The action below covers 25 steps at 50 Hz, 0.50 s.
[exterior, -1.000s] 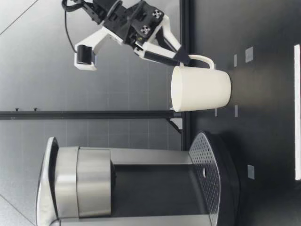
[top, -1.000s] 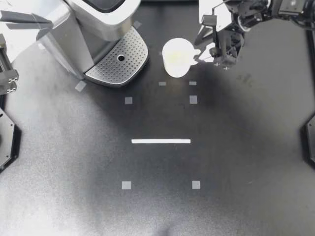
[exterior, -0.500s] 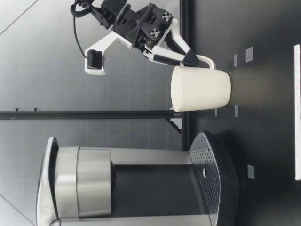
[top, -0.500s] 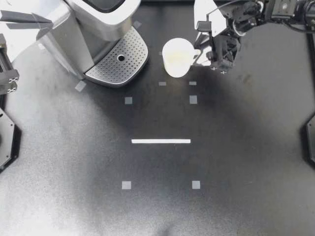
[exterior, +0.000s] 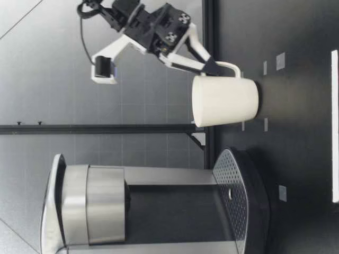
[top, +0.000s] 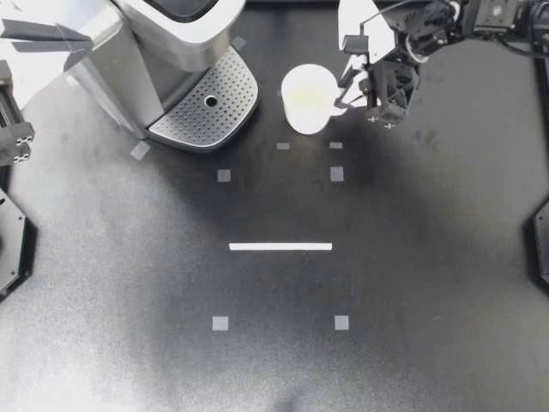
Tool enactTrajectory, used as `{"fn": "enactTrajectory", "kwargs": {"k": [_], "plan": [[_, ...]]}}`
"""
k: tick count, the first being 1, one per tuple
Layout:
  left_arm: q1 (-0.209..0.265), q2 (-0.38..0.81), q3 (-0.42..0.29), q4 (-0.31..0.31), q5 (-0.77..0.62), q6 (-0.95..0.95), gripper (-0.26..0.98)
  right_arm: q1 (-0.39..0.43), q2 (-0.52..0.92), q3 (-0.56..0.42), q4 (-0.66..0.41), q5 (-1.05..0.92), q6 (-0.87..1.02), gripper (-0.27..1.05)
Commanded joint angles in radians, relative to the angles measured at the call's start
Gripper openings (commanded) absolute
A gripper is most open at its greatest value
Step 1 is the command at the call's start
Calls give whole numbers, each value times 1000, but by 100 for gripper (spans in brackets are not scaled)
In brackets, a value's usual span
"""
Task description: Place the coffee capsule inside the capsule container, then place the cup onto the center of the cup tray.
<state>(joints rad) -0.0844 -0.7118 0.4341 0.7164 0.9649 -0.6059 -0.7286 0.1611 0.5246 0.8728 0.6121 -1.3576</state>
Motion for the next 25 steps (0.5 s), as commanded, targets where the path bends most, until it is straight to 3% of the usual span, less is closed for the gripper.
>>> {"fn": "enactTrajectory", "kwargs": {"k": [1, 10, 25], "plan": [[-2, -8, -12, 6, -3, -2, 14, 6, -69, -25, 11, 6, 11, 9], [-3, -21, -9, 6, -3, -2, 14, 51, -106, -61, 14, 0, 54, 9], [-3, -34, 2, 6, -5, -6, 14, 117, 25, -204, 14, -8, 101, 9]]}}
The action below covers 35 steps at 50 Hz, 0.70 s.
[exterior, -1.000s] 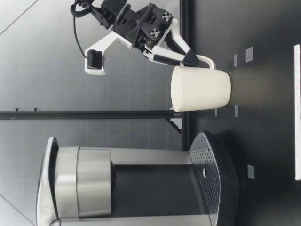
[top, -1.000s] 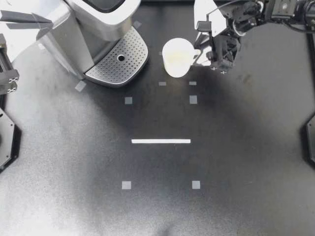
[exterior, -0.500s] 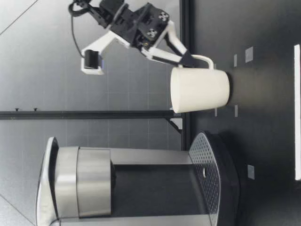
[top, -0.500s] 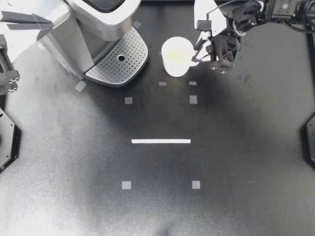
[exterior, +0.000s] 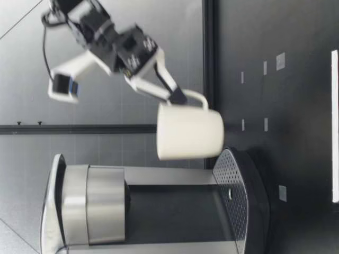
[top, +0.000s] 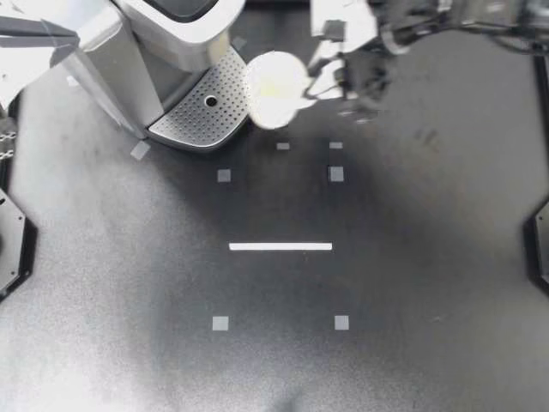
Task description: Place the coffee capsule inside the capsule container, then place the cup onto the center of the cup tray.
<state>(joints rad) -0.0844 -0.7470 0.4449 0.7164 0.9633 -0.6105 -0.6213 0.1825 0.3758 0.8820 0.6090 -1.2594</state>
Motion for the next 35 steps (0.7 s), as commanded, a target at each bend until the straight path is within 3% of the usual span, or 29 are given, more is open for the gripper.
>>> {"fn": "enactTrajectory", "kwargs": {"k": [1, 15, 35], "plan": [[-3, 2, -9, 6, -2, -2, 14, 12, 11, -66, 5, -5, 3, 9], [-3, 0, -9, 6, 0, -9, 14, 35, 100, -186, 3, -6, 6, 9], [-2, -9, 2, 6, -2, -9, 14, 41, 164, -253, 0, -9, 8, 9]]}}
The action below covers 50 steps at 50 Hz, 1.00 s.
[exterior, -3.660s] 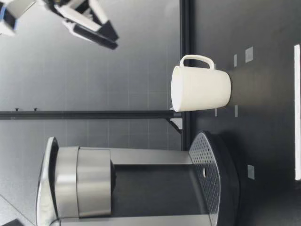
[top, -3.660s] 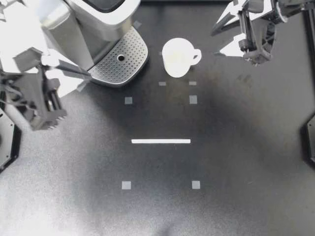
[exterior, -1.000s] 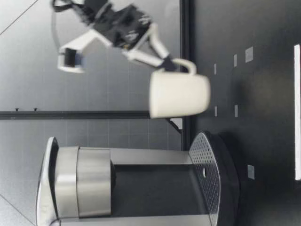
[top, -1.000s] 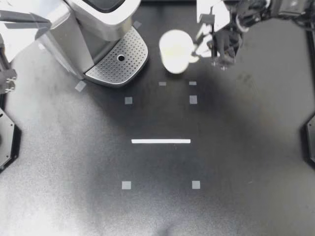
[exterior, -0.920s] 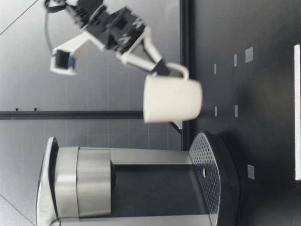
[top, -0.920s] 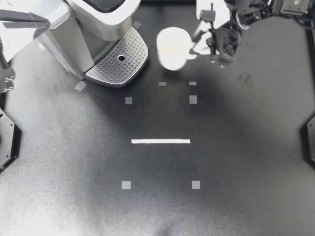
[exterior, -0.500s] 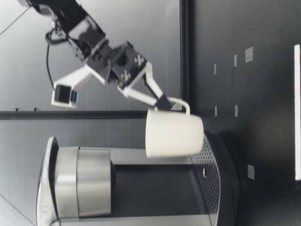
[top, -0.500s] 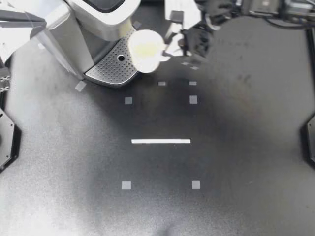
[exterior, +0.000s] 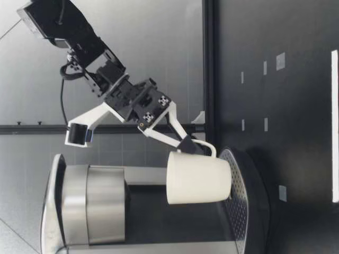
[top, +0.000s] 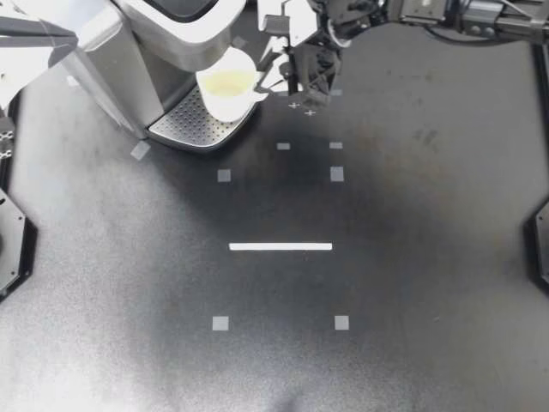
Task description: Place the coffee capsule inside the capsule container, then place the cup onto the center of the cup tray.
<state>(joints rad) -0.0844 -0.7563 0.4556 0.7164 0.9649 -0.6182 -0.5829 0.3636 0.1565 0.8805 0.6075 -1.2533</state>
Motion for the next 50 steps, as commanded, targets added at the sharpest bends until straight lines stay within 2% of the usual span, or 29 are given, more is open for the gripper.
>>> {"fn": "enactTrajectory", "kwargs": {"k": [1, 12, 41, 50], "plan": [[-2, -2, -8, 6, -3, -2, 14, 3, -14, -38, 2, -9, 2, 9], [-3, -8, -5, 6, -3, -2, 14, 3, 15, -72, 2, -11, 2, 9], [-3, -12, -2, 6, -5, -3, 14, 21, 35, -87, -2, -11, 0, 9], [-3, -12, -2, 6, -6, -5, 14, 21, 34, -87, -2, -5, -2, 17]]}}
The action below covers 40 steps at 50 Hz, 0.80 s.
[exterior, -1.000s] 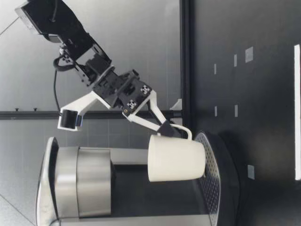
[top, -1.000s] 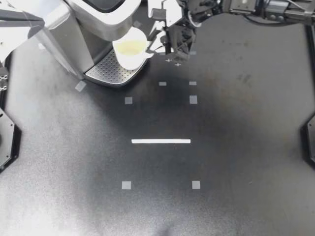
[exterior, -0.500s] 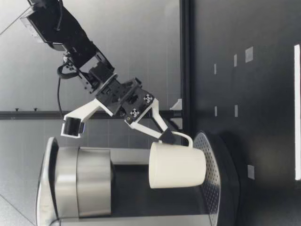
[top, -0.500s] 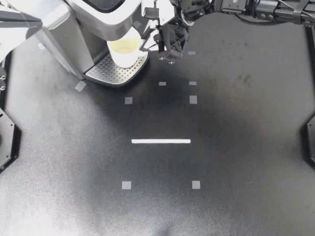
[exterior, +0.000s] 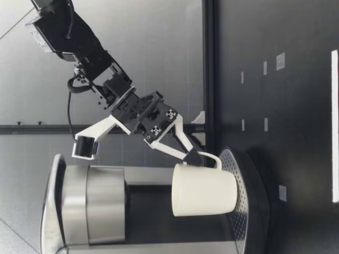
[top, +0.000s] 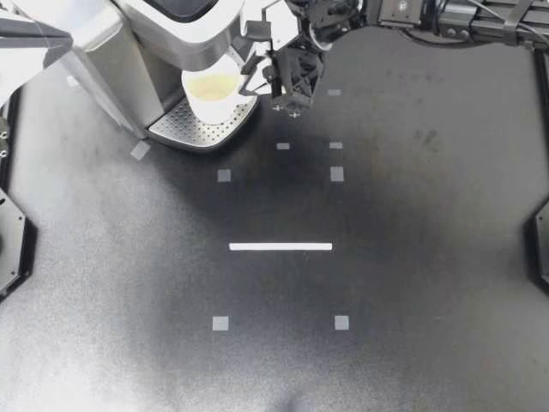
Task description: Place the coffee capsule inside the capsule container, then place the cup onto the center of the cup tray.
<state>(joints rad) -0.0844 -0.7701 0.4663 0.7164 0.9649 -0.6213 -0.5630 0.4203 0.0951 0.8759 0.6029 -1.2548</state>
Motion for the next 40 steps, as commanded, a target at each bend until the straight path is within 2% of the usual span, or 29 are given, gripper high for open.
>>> {"fn": "enactTrajectory", "kwargs": {"k": [1, 10, 14, 24, 31, 34, 40], "plan": [[-3, 2, -11, 6, -6, -2, 14, 2, -23, -26, 3, 2, 0, 20], [-3, 2, -11, 6, -6, -2, 14, 5, -31, -23, 3, -9, 8, 51], [-3, 2, -11, 6, -6, -2, 14, 3, -35, -18, 3, -9, 15, 61], [-3, 2, -3, 21, -21, -2, 14, 3, -77, 8, 3, -26, 23, 62], [2, 3, 14, 106, -55, -14, 14, -9, -137, 78, 3, -46, 23, 62], [25, 5, 18, 135, -72, -34, 14, -15, -169, 121, 5, -58, 23, 62], [109, 14, 23, 153, -114, -61, 14, -21, -244, 218, 8, -114, 20, 62]]}}
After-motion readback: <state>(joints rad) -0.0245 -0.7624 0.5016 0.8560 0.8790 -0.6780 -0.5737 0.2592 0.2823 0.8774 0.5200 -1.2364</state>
